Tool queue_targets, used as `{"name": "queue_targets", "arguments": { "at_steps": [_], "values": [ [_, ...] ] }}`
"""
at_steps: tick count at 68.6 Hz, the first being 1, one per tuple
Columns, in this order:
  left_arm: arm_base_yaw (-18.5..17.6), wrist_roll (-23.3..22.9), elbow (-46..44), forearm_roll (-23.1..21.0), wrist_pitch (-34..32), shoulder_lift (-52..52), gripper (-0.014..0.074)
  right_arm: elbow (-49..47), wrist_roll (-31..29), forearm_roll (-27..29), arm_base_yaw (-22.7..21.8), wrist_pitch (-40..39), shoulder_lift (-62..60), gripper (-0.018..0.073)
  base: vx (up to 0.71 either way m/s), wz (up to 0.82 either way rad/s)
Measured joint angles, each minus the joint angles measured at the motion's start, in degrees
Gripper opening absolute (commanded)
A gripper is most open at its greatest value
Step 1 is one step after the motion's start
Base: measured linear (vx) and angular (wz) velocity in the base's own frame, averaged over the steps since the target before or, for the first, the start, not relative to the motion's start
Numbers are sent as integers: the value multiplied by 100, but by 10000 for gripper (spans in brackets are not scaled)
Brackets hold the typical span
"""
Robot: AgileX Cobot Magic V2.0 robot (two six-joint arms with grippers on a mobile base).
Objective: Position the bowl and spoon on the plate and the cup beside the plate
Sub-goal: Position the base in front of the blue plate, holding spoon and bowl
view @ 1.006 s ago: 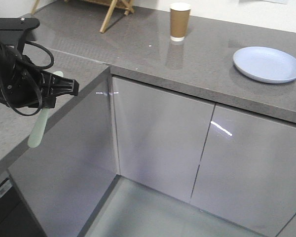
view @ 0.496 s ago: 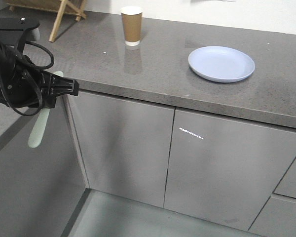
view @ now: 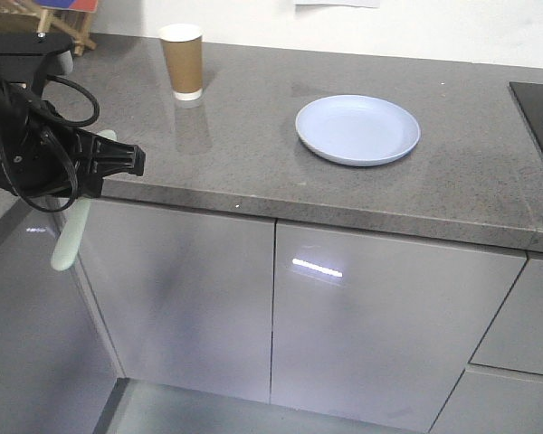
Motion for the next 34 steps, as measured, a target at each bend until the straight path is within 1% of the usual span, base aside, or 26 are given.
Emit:
{"name": "queue_targets", "arguments": {
  "at_steps": [34],
  "values": [
    [0, 0, 0, 0, 0, 0, -6, 0, 0, 0, 0, 0, 0, -6, 19, -13]
  ]
}}
